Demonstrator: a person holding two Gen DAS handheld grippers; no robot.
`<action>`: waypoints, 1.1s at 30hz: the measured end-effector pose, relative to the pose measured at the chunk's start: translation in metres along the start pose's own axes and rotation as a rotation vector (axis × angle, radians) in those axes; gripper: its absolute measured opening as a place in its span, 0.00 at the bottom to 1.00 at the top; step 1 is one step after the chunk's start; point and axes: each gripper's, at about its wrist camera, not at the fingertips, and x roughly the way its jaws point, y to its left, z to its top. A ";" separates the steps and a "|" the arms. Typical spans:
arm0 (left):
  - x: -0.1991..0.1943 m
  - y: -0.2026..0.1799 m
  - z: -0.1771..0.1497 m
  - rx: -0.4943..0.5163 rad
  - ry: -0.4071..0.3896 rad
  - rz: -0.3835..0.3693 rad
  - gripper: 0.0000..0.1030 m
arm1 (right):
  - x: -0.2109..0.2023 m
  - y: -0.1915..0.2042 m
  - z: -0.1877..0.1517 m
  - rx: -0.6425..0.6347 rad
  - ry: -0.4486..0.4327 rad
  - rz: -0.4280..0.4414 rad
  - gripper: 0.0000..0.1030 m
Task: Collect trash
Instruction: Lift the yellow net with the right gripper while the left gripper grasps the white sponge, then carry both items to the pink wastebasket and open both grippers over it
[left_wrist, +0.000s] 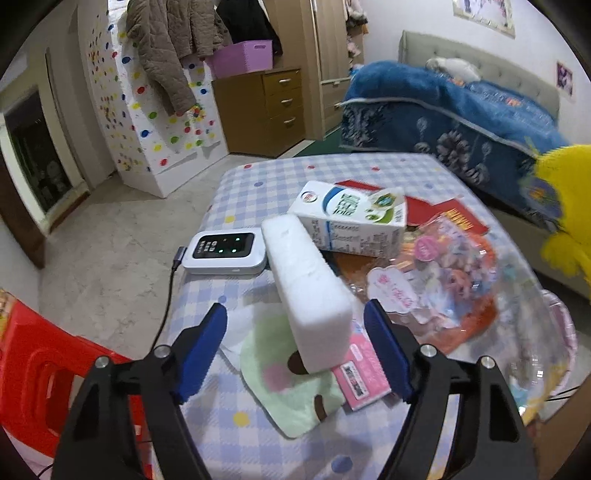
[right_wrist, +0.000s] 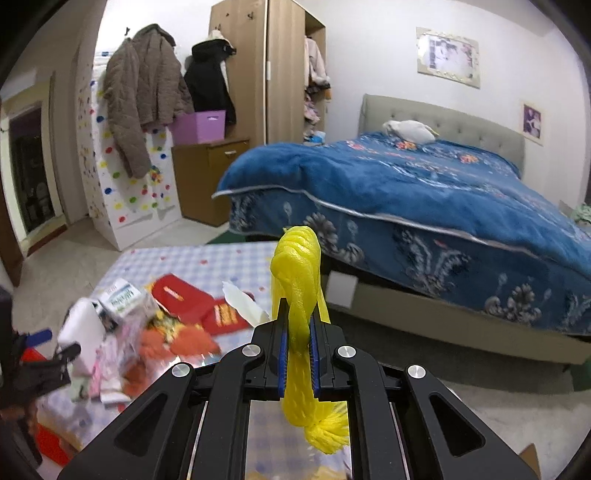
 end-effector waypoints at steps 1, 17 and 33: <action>0.001 -0.001 0.000 0.008 0.003 0.011 0.67 | -0.001 -0.001 -0.004 0.001 0.006 -0.008 0.09; -0.099 -0.065 0.019 0.116 -0.246 -0.314 0.28 | -0.036 -0.087 -0.044 0.161 -0.017 -0.085 0.09; -0.058 -0.298 -0.010 0.465 -0.141 -0.636 0.29 | -0.033 -0.174 -0.123 0.289 0.161 -0.254 0.09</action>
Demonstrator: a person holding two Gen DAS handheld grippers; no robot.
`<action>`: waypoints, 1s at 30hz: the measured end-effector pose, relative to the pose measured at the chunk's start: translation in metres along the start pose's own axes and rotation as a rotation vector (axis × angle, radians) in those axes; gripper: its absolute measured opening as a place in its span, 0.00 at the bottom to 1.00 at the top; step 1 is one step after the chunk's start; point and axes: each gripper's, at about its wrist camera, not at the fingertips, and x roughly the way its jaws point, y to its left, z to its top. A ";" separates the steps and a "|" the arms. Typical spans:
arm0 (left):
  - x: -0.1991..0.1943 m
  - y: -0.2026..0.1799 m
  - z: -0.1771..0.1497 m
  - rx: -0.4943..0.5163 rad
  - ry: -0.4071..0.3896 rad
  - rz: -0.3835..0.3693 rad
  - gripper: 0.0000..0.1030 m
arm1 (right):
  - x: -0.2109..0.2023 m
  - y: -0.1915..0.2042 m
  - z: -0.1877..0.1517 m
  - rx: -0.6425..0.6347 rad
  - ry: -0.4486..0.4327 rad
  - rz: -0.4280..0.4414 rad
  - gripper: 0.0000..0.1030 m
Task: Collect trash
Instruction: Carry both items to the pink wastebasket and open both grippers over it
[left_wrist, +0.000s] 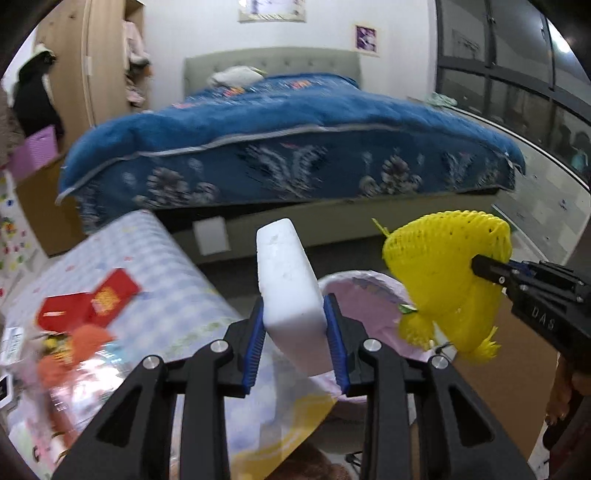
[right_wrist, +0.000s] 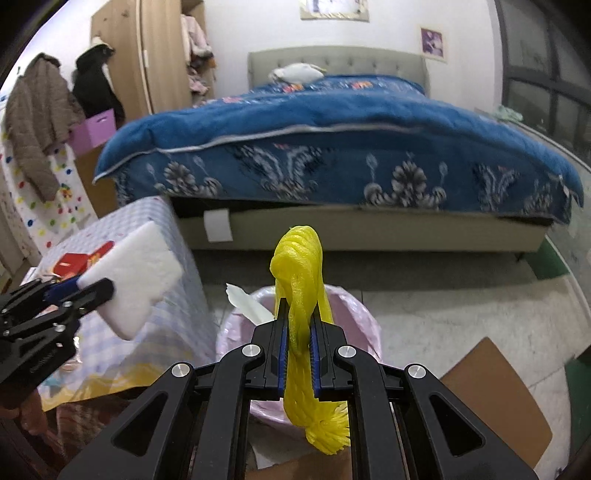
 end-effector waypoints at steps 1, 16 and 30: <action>0.006 -0.004 0.001 0.006 0.006 -0.005 0.29 | 0.007 -0.005 -0.002 0.010 0.015 0.000 0.09; 0.047 -0.025 0.023 0.052 0.013 -0.029 0.62 | 0.078 -0.020 0.001 0.044 0.129 0.035 0.38; -0.038 0.043 -0.006 -0.072 -0.024 0.112 0.63 | 0.003 0.022 0.013 -0.014 0.004 0.111 0.46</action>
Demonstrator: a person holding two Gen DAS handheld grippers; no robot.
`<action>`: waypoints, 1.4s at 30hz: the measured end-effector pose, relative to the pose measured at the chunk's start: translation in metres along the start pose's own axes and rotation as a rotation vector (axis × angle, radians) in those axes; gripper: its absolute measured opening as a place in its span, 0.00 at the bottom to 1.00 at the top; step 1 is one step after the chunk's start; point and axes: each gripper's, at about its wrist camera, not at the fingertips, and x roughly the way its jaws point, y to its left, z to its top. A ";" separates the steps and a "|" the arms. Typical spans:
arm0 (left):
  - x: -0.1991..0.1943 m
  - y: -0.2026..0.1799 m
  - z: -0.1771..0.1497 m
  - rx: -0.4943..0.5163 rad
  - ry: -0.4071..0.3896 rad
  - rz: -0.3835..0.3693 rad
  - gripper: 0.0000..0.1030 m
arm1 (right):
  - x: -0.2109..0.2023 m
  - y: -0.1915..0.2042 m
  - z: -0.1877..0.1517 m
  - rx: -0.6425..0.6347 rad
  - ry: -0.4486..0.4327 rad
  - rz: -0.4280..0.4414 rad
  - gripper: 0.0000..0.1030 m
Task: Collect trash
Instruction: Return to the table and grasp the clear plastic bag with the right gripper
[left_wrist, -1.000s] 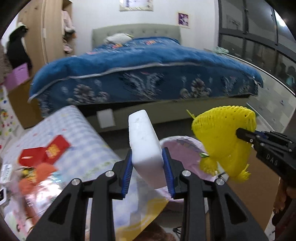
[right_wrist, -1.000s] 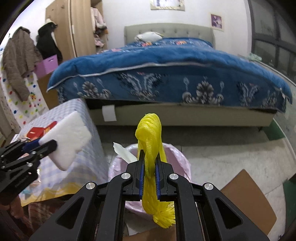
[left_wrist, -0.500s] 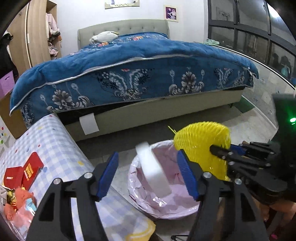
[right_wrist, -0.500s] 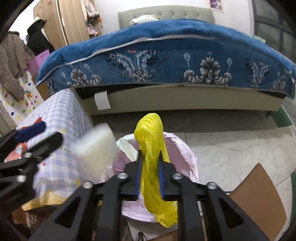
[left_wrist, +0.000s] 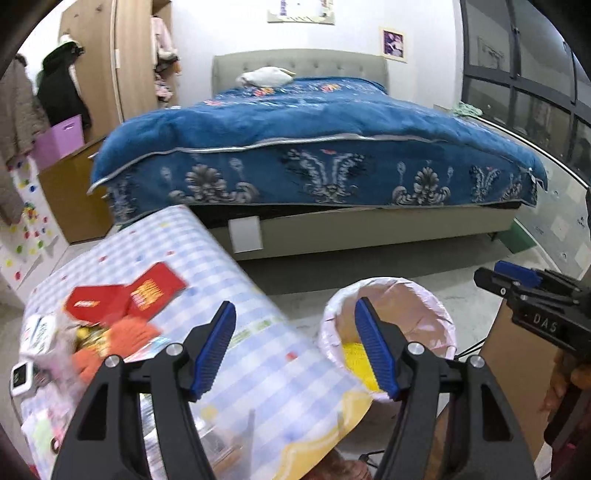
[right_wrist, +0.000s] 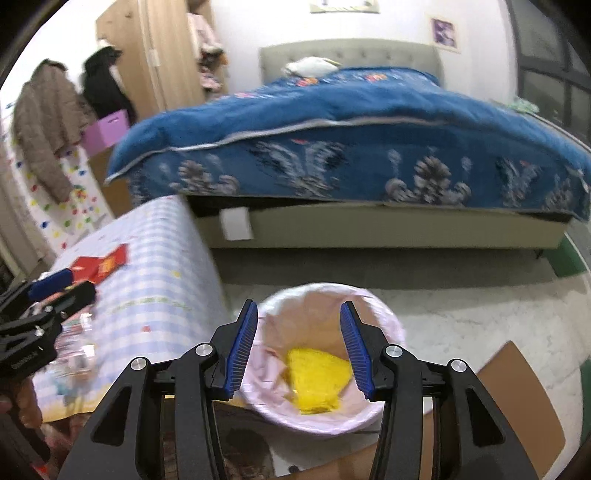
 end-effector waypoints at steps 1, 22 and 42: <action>-0.007 0.006 -0.003 -0.008 -0.001 0.012 0.64 | -0.004 0.011 0.000 -0.018 -0.005 0.020 0.47; -0.115 0.202 -0.120 -0.378 0.048 0.400 0.73 | -0.004 0.253 -0.054 -0.486 0.066 0.265 0.78; -0.104 0.194 -0.138 -0.355 0.068 0.368 0.80 | 0.034 0.277 -0.069 -0.565 0.082 0.072 0.18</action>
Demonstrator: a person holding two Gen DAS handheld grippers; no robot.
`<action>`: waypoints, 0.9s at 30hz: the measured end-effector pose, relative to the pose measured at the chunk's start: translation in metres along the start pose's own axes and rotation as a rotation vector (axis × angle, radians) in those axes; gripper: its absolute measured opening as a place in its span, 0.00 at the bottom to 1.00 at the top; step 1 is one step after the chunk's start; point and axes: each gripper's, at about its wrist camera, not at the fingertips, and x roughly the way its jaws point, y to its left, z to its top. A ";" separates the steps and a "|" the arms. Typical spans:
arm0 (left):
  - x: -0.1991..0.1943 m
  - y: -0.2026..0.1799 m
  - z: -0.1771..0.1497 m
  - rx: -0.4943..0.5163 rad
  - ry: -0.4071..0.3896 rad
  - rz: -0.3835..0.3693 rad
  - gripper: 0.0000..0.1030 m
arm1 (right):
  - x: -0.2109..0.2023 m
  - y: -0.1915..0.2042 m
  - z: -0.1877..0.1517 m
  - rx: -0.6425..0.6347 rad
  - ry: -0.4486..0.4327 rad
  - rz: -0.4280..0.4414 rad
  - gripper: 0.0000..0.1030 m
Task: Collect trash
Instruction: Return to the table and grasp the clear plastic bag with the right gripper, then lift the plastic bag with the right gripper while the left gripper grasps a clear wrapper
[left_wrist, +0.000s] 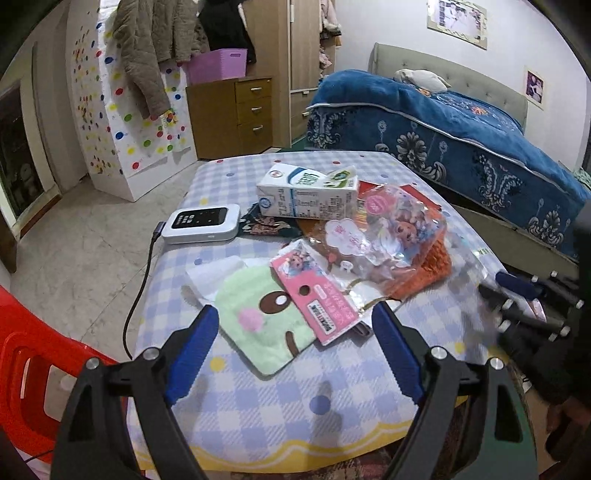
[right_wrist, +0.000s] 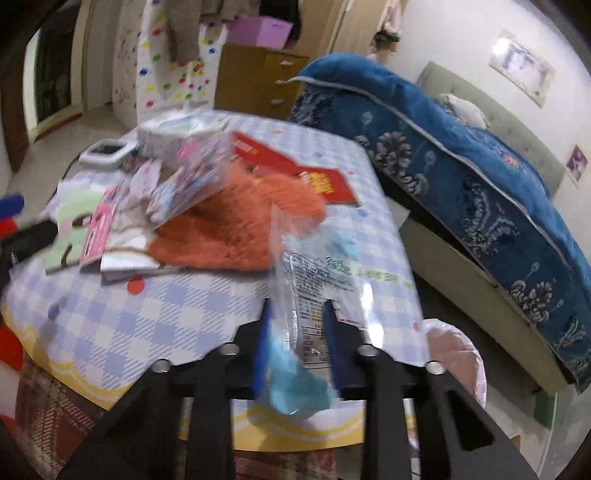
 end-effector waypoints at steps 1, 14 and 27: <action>0.000 -0.004 0.000 0.011 -0.002 -0.004 0.80 | -0.005 -0.007 0.001 0.020 -0.014 0.000 0.08; 0.033 -0.063 0.013 0.146 0.010 -0.037 0.80 | -0.047 -0.076 0.013 0.236 -0.152 0.074 0.04; 0.058 -0.072 0.031 0.200 0.037 0.053 0.40 | -0.045 -0.078 0.009 0.237 -0.146 0.103 0.04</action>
